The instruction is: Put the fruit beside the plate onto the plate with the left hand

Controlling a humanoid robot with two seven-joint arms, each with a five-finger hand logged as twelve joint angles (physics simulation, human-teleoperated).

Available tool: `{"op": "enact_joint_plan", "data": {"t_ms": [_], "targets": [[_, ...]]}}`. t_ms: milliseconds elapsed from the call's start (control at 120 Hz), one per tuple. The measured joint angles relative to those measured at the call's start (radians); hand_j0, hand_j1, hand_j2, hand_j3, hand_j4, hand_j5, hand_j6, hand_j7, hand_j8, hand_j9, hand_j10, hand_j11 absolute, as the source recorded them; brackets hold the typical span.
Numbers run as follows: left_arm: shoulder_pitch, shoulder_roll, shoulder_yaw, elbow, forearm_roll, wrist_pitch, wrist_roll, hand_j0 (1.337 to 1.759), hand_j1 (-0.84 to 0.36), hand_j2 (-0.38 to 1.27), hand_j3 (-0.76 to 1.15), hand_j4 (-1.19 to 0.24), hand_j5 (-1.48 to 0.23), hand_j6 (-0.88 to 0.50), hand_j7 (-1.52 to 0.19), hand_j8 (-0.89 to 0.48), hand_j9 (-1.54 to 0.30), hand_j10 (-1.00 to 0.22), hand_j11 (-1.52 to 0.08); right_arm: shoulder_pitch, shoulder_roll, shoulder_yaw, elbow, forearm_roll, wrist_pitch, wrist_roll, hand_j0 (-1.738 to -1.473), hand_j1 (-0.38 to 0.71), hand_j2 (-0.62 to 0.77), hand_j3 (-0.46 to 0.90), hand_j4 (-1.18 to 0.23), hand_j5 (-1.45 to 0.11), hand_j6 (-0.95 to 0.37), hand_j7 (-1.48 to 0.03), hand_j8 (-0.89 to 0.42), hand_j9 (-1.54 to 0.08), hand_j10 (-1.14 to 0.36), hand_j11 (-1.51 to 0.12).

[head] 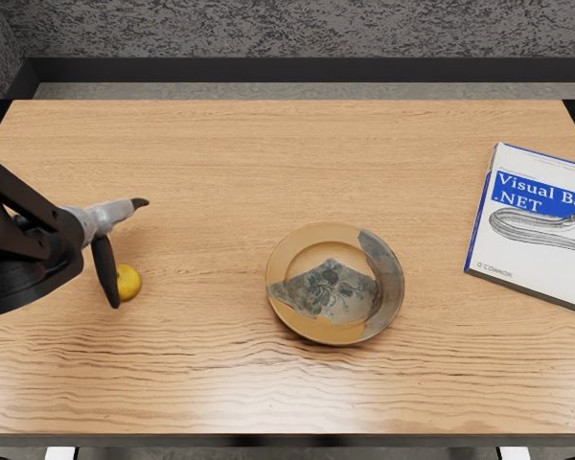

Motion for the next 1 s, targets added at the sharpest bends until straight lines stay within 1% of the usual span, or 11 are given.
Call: {"op": "enact_joint_plan", "data": {"t_ms": [33, 167, 258, 508, 850, 1000], "targets": [[0.015, -0.012, -0.001, 0.0, -0.001, 0.0, 0.0, 1.658, 0.34, 0.0, 0.0, -0.01, -0.01, -0.01, -0.01, -0.01, -0.01, -0.01, -0.01, 0.0, 0.0, 0.0, 0.0, 0.0, 0.0, 0.0, -1.658, -0.34, 0.0, 0.0, -0.01, -0.01, -0.01, -0.01, -0.01, -0.01, -0.01, -0.01], [0.03, -0.017, -0.008, 0.003, -0.005, 0.003, 0.0, 1.658, 0.34, 0.0, 0.0, -0.01, -0.01, -0.01, -0.01, -0.01, -0.01, -0.01, -0.01, 0.0, 0.0, 0.0, 0.0, 0.0, 0.0, 0.0, -1.658, -0.34, 0.0, 0.0, -0.01, -0.01, -0.01, -0.01, -0.01, -0.01, -0.01, -0.01], [0.045, -0.019, -0.01, 0.004, -0.041, 0.039, -0.001, 1.658, 0.33, 0.0, 0.0, -0.02, -0.02, -0.02, -0.02, -0.02, -0.02, -0.02, -0.02, 0.0, 0.0, 0.0, 0.0, 0.0, 0.0, 0.0, -1.658, -0.34, 0.0, 0.0, -0.01, -0.01, -0.01, -0.01, -0.01, -0.01, -0.01, -0.01], [0.055, -0.019, -0.013, 0.005, -0.074, 0.069, -0.001, 1.658, 0.23, 0.02, 0.0, -0.1, -0.12, -0.1, -0.12, -0.1, -0.12, -0.1, -0.12, 0.0, 0.0, 0.0, 0.0, 0.0, 0.0, 0.0, -1.658, -0.34, 0.0, 0.0, -0.01, -0.01, -0.01, -0.01, -0.01, -0.01, -0.01, -0.01], [0.062, -0.02, -0.016, 0.005, -0.141, 0.072, -0.002, 1.658, 0.2, 0.03, 0.0, -0.13, -0.17, -0.13, -0.17, -0.13, -0.17, -0.13, -0.17, 0.0, 0.0, 0.0, 0.0, 0.0, 0.0, 0.0, -1.658, -0.34, 0.0, 0.0, -0.01, -0.01, -0.01, -0.01, -0.01, -0.01, -0.01, -0.01], [0.063, -0.021, -0.018, 0.005, -0.157, 0.072, -0.003, 1.658, 0.16, 0.03, 0.0, -0.16, -0.21, -0.16, -0.21, -0.16, -0.21, -0.16, -0.21, 0.0, 0.0, 0.0, 0.001, 0.0, 0.0, 0.0, -1.658, -0.34, 0.0, 0.0, -0.01, -0.01, -0.01, -0.01, -0.01, -0.01, -0.01, -0.01]]}}
